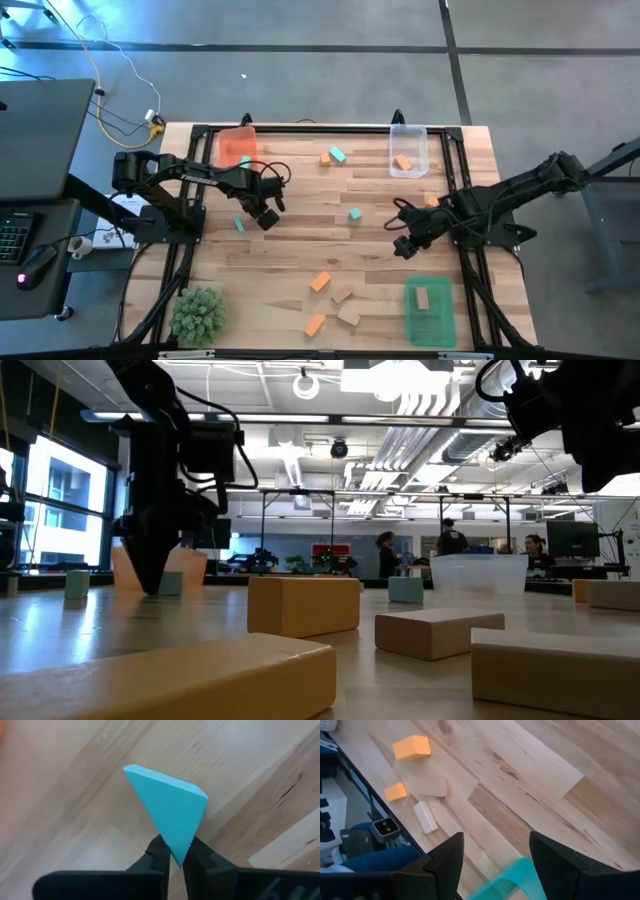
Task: Sort & place blocks by color
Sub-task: Put the blue block into the light orange bin
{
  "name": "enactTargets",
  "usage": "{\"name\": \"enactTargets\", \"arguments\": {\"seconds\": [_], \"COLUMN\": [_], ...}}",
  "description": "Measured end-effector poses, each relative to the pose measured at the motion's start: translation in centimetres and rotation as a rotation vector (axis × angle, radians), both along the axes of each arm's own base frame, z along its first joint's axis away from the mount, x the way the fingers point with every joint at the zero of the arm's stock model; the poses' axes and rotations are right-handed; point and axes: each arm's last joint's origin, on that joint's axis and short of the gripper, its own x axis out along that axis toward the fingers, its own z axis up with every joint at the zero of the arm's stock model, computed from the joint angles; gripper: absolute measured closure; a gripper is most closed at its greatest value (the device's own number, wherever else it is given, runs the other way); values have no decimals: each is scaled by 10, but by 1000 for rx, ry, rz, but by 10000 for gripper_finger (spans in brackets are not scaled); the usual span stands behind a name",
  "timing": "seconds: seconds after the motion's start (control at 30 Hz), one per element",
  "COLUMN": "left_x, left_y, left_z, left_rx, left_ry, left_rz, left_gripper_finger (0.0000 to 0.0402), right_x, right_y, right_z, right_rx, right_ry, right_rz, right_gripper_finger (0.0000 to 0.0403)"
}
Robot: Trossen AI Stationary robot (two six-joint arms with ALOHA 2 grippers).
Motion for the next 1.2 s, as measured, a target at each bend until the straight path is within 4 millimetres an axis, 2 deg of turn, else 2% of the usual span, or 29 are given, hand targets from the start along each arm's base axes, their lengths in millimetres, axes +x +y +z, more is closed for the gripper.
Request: {"name": "enactTargets", "arguments": {"seconds": [0.4, 0.83, 1.2], "left_x": [0, -17, -56], "left_y": [0, 3, 36], "left_z": [3, 51, 85], "left_rx": [6, 117, 303], "left_ry": [-11, -211, -306], "left_rz": [-16, 25, 268], "left_gripper_finger": [393, 400, 401], "right_x": [2, 2, 4], "right_y": [-3, -4, -4], "right_z": [0, 0, 2], "right_rx": [-11, -44, -50], "right_ry": [-10, -19, -51], "right_rz": [-24, -49, -63], "right_gripper_finger": [190, 190, 190]}}
